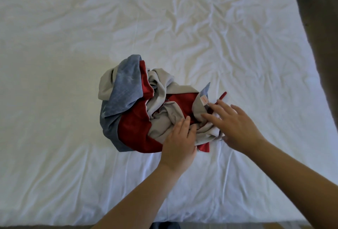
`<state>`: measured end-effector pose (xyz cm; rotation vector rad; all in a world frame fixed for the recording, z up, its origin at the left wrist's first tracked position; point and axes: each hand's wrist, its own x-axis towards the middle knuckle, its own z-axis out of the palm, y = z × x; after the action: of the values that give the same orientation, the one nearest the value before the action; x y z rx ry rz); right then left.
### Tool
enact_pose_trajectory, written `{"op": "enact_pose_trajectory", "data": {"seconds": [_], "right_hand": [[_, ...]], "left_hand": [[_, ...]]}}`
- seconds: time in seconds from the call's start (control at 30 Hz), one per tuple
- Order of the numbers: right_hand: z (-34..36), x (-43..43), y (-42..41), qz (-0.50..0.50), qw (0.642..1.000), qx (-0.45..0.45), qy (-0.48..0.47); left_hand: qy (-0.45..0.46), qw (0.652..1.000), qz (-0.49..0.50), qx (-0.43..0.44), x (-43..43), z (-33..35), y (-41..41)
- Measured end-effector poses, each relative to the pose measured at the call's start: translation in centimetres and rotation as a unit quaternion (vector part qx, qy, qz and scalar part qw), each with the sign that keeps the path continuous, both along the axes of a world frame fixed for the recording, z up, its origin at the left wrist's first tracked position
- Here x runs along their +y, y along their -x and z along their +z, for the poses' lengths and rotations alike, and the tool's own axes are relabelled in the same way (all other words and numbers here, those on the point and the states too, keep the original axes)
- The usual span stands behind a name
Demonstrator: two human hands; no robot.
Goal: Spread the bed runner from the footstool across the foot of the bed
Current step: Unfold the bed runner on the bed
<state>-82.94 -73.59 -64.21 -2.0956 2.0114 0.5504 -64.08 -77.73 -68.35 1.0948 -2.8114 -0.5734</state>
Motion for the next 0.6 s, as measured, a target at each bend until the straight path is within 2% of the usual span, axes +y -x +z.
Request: {"op": "enact_pose_trajectory", "data": {"seconds": [0.17,0.27,0.37,0.6], "right_hand": [[0.6,1.5,0.0,-0.026,0.999,0.039,0.013],[0.3,1.8,0.2,-0.025,0.998,0.049,0.011],[0.0,1.0,0.9,-0.003,0.999,0.049,0.021],[-2.4,-1.4,3.0,0.123,0.991,0.043,-0.02]], "left_hand": [[-0.068,0.997,0.001,0.025,0.8,1.0,-0.4],[-0.067,0.997,-0.003,0.042,0.9,0.6,-0.2],[-0.083,0.995,-0.002,0.06,1.1,-0.6,0.9],[-0.082,0.993,0.082,0.003,2.2,-2.7,3.9]]}}
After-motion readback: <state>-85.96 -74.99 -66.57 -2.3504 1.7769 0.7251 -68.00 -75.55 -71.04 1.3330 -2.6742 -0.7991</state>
